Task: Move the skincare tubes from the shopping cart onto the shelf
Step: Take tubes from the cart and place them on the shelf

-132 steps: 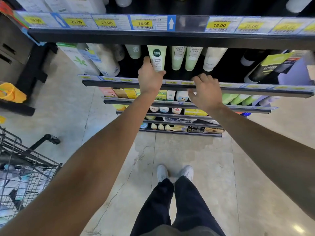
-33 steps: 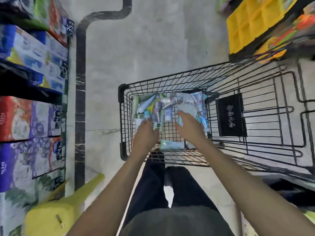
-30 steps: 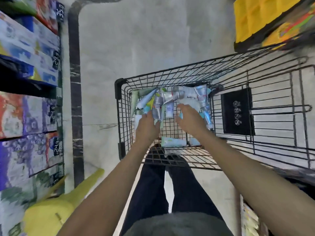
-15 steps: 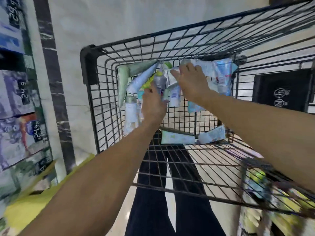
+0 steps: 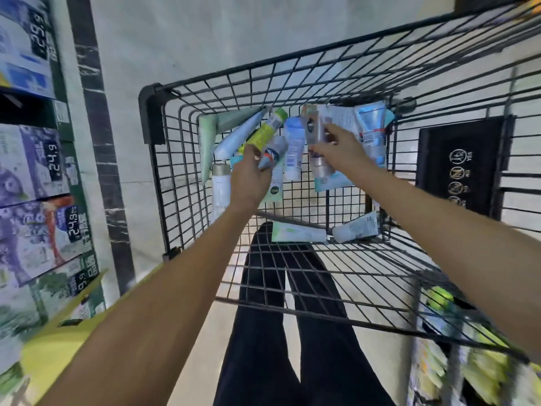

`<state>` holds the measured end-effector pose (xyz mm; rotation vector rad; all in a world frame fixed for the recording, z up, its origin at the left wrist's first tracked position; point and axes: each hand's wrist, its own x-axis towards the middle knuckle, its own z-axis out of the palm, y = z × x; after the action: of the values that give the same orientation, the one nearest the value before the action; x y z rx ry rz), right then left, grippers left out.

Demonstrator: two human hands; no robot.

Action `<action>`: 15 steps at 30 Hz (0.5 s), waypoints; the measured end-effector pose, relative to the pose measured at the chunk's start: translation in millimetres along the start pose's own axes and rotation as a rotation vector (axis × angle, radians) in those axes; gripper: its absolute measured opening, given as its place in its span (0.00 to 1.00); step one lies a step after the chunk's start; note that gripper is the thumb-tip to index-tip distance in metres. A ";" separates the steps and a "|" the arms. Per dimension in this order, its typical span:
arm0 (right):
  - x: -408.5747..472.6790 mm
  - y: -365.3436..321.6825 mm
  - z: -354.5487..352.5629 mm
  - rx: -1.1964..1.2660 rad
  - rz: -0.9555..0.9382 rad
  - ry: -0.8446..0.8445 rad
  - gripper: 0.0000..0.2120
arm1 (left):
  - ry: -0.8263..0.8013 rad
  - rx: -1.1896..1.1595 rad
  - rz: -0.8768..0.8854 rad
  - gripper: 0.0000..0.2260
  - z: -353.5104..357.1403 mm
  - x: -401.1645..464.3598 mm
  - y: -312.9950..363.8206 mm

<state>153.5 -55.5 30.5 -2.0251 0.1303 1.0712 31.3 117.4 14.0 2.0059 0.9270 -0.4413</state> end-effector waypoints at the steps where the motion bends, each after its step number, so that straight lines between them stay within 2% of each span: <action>1: -15.9 -0.2 -5.4 0.194 0.055 -0.018 0.13 | -0.002 -0.025 -0.009 0.13 -9.3 -9.9 7.0; 3: -50.1 -0.7 -14.4 0.448 0.104 -0.038 0.11 | 0.000 -0.083 -0.013 0.13 -29.7 -31.6 23.9; 6: -99.0 -7.9 -27.2 0.681 0.112 -0.057 0.19 | -0.001 -0.127 0.027 0.10 -59.1 -66.5 47.6; 9: -150.3 -28.4 -42.9 0.806 0.075 -0.059 0.26 | -0.041 -0.163 0.076 0.14 -93.5 -110.8 81.6; 11: -187.7 -44.2 -54.8 0.861 0.032 -0.055 0.29 | -0.045 -0.271 0.103 0.16 -117.5 -144.7 107.8; 15: -253.7 -71.3 -76.2 0.908 -0.080 -0.031 0.26 | -0.058 -0.435 0.133 0.24 -153.5 -202.1 155.3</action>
<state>72.9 -129.9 281.9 -1.1800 0.4293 0.7804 8.7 98.5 310.0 1.6351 0.7711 -0.2008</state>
